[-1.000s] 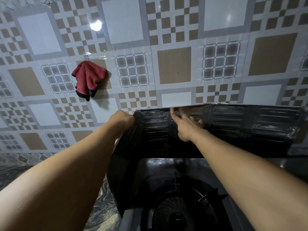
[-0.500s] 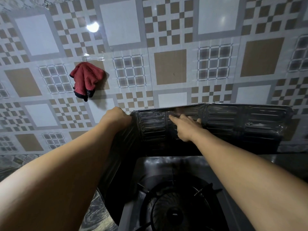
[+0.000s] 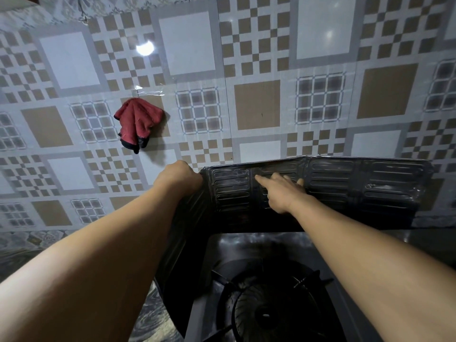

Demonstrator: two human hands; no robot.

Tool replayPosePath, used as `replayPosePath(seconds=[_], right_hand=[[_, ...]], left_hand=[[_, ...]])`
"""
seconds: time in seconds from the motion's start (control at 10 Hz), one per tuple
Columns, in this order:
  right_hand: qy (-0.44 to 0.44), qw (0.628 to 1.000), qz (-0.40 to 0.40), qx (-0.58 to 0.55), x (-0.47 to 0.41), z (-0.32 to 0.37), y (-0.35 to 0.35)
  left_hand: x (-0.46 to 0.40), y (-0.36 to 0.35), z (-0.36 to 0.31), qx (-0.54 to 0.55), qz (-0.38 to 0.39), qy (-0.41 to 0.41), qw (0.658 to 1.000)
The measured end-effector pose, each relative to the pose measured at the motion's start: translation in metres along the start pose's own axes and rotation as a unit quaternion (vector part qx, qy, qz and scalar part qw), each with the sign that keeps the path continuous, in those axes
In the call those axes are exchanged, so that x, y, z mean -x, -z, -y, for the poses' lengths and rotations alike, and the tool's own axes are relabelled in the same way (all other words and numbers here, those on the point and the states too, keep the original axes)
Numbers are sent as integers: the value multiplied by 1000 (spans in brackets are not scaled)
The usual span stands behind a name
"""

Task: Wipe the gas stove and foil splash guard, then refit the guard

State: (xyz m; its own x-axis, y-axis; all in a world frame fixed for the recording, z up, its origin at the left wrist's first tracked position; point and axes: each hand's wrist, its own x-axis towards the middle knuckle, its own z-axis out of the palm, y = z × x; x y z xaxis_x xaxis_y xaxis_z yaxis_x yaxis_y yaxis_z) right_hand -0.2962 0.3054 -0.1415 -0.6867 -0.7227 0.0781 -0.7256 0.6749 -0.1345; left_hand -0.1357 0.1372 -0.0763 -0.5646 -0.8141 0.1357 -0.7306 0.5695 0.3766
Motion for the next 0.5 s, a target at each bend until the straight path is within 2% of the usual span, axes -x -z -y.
replayPosePath(seconds=[0.3,0.4,0.5], right_hand=[[12,999,-32,0,27,9,7],[18,998,-46,-38,48,16,15],[33,988,-116,-98,76,26,17]], left_hand=[[21,10,10,28,-5,-17,999],[37,20,15,46,-12,-36,998],[62,26,17,50,-67,-97,992]])
